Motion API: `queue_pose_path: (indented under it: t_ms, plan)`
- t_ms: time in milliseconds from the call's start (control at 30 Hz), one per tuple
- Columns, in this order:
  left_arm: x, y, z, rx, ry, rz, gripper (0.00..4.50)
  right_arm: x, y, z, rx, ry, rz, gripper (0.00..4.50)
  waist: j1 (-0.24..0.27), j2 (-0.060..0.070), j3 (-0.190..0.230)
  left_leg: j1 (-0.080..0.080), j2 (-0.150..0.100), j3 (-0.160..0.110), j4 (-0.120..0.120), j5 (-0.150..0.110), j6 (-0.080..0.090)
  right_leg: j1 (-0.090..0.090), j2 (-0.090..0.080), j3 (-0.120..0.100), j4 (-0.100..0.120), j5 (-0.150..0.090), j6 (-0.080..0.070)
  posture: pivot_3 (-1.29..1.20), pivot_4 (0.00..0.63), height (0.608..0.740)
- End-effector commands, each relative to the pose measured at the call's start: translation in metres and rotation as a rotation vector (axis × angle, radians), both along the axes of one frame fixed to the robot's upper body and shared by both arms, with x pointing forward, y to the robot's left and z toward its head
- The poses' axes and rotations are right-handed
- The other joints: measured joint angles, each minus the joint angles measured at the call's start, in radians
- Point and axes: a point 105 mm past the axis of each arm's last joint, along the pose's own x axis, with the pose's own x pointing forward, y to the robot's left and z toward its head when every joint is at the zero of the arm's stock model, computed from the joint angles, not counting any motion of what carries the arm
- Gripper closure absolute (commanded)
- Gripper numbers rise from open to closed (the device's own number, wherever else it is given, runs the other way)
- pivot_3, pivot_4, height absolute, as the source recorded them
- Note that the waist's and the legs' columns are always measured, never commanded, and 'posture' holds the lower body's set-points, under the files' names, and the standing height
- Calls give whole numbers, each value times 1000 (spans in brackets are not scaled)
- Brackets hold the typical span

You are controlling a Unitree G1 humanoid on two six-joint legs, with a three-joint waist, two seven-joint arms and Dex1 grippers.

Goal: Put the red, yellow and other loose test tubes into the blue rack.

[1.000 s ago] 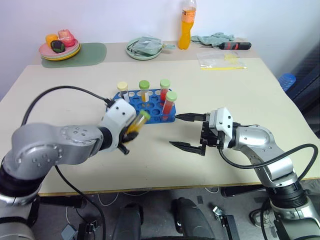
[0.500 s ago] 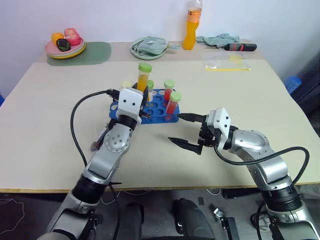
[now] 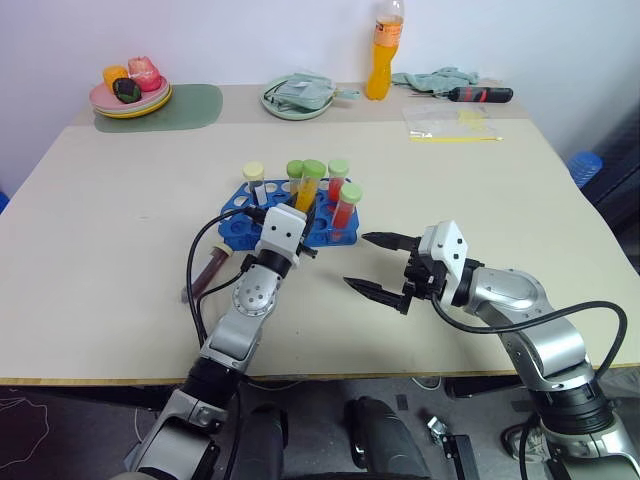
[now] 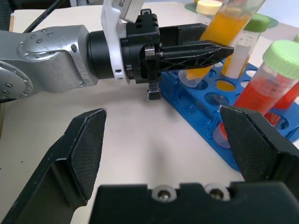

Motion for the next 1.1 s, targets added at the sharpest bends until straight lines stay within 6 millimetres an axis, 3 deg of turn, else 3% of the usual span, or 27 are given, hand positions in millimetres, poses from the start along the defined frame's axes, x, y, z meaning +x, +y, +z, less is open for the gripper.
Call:
queue_pose_path:
  t_ms: [33,733,1100]
  plan:
    - [3,0,8,6,-31,13,3695,-4,1,15,15,-56,14,217,0,0,0,0,0,0,0,0,0,0,0,0,0,0,0,0,150,740]
    - [9,-9,-3,-99,-63,-57,3695,-6,4,17,24,-63,15,217,2,0,0,0,0,0,0,0,0,0,0,0,0,0,0,0,150,740]
    - [7,-4,-14,-121,-88,-47,3695,-6,7,18,30,-68,20,217,1,0,0,0,0,0,0,0,0,1,0,0,0,0,0,0,150,740]
